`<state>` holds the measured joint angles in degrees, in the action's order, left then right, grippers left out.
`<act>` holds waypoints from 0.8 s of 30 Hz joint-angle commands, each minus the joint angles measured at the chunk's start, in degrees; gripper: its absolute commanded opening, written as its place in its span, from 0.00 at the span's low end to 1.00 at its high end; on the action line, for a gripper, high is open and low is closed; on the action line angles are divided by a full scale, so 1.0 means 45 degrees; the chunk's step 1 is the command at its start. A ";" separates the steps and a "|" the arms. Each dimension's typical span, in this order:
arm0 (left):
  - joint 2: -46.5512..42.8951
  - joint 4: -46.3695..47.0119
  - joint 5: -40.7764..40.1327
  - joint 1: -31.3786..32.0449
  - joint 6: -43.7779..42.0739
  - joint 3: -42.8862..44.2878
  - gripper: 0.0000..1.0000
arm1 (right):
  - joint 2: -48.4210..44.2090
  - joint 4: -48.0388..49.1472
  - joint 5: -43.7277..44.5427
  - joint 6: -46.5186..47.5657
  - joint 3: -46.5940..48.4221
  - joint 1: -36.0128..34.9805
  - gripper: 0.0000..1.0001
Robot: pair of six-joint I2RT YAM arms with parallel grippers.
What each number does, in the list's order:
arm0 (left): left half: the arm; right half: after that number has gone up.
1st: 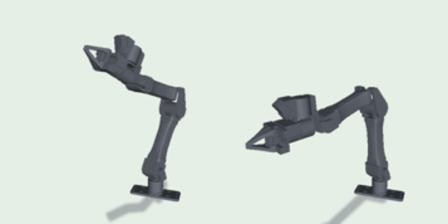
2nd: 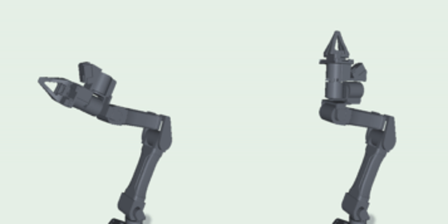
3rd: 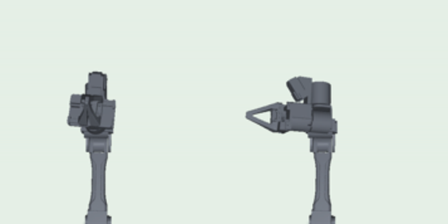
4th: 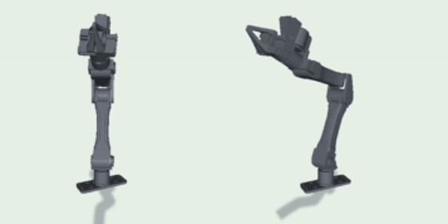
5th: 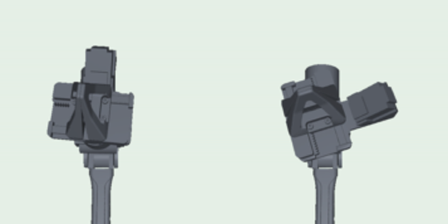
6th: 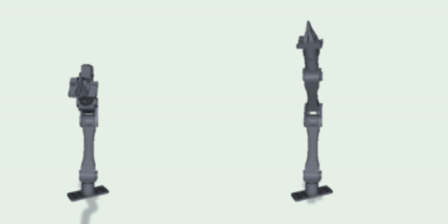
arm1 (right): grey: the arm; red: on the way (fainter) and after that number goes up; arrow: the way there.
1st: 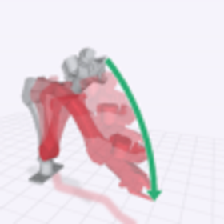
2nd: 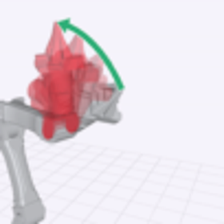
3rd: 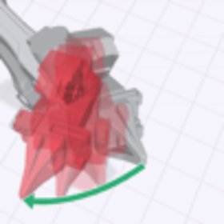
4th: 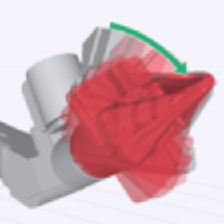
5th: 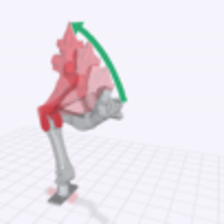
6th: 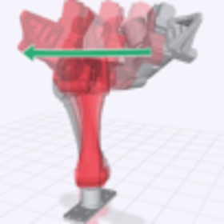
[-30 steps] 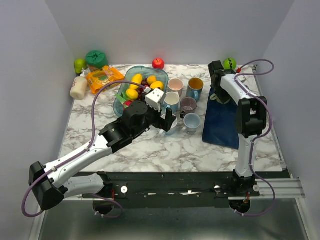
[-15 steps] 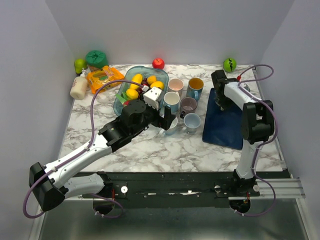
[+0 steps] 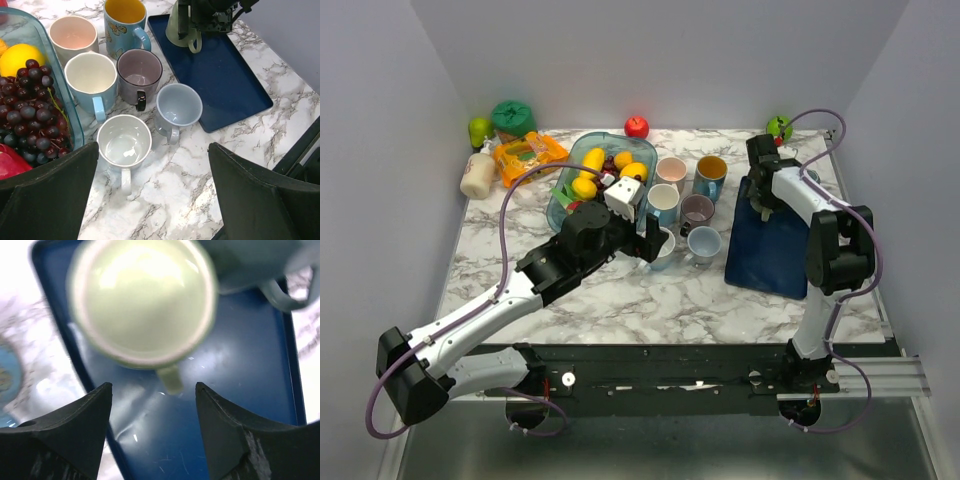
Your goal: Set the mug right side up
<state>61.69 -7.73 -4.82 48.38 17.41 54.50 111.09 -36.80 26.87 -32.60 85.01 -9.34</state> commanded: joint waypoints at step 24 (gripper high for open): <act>-0.0467 0.0252 0.0172 -0.0185 0.0252 -0.0256 0.99 | 0.1153 0.0775 -0.1011 0.2420 0.1166 0.0533 0.45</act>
<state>60.40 -7.42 -4.84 47.94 18.09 53.60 114.26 -34.52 23.44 -23.42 87.94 -7.53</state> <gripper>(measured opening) 0.988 0.480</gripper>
